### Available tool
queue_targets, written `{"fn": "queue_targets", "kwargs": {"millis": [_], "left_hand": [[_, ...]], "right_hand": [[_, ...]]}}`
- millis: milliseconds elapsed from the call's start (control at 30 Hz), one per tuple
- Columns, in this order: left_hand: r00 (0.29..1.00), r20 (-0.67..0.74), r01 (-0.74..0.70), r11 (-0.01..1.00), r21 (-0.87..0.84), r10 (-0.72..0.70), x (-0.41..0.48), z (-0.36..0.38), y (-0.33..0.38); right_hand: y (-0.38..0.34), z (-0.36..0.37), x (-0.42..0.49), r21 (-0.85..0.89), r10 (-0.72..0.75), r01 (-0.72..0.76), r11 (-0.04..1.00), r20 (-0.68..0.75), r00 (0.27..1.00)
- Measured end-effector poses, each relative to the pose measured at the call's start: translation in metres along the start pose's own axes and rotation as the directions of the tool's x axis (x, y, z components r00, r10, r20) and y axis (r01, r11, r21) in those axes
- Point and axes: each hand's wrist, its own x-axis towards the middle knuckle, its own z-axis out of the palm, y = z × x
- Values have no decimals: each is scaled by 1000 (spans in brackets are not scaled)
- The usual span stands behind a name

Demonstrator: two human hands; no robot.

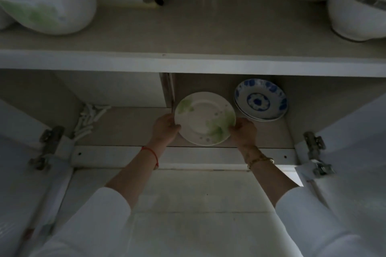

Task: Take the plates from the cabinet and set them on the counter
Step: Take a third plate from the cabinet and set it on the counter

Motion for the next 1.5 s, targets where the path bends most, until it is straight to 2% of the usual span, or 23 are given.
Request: {"fn": "queue_targets", "kwargs": {"millis": [167,267,467,667,833,1000,1200,1500], "left_hand": [[999,-28,35,997,-71,-37,8,6,-5],[999,-30,38,991,-126,-42,5,6,-4],[997,-35,53,957,-287,-66,-12,4,3],[992,-60,86,935,-343,-113,-45,-19,19],[976,110,213,910,-355,-186,-107,-67,44],[950,99,311,860,-405,-296,-177,-108,90],[933,101,358,862,-358,-345,-261,-156,139],[922,78,380,851,-364,-379,-380,-243,230]], "right_hand": [[1,8,2,45,-18,21,999,-64,998],[5,12,2,91,62,-56,994,-68,996],[-1,7,-4,381,154,-110,918,-87,984],[-17,-20,-36,452,153,-109,885,-62,986],[-44,-69,-86,392,85,-117,913,98,992],[-69,-126,-140,285,205,-241,928,150,967],[-110,-199,-202,224,309,-347,911,186,933],[-199,-323,-290,283,378,-436,854,238,895]]}}
